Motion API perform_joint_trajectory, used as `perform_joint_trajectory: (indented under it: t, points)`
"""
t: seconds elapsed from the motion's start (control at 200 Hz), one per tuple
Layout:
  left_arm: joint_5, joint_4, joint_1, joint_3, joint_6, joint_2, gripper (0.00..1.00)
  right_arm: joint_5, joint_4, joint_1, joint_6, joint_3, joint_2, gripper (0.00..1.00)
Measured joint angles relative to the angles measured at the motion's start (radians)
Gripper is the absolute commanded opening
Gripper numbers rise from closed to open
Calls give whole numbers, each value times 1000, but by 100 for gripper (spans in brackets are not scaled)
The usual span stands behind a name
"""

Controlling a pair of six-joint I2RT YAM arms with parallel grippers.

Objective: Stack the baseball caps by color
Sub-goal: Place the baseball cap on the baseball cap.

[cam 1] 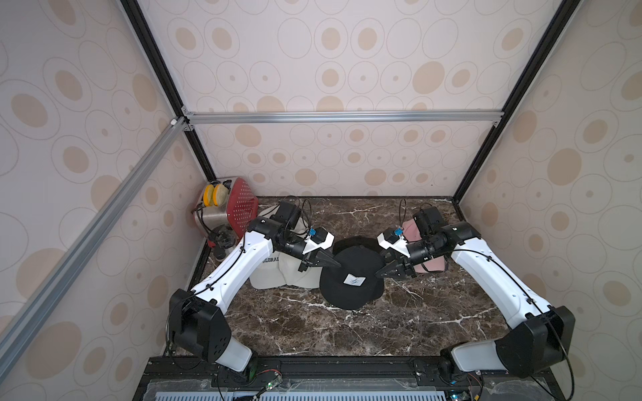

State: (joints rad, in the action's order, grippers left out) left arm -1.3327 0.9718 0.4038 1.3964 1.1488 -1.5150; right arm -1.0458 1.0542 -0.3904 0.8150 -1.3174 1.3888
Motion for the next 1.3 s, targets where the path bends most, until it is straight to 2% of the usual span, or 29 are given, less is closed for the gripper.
perform_joint_trajectory:
  t: [0.215, 0.285, 0.356, 0.491, 0.596, 0.696, 0.796, 1.077, 1.297]
  points:
    - [21, -2, 1, 0, -11, -19, 0, -53, -15, 68, -38, -1, -21, 19]
    - [24, -33, 7, 0, -55, -21, 0, -56, -35, 68, -74, 0, -22, 10]
    - [43, -130, 20, -10, -158, -18, 0, -55, -89, 69, -135, 10, -23, 5]
    - [92, -378, 58, -113, -376, 2, 0, -34, -200, 78, -280, 61, -26, 7]
    - [111, -539, 74, -207, -537, 18, 0, -4, -344, 79, -469, 175, -65, 7]
    - [141, -658, 87, -269, -661, 24, 0, 37, -454, 79, -644, 283, -116, 7]
    - [169, -751, 97, -312, -770, 20, 0, 93, -505, 79, -755, 341, -151, 8]
    - [274, -967, 119, -394, -970, -26, 0, 248, -530, 79, -852, 340, -121, 9]
    - [353, -1077, 125, -478, -1025, -37, 0, 301, -513, 76, -863, 321, -31, 10]
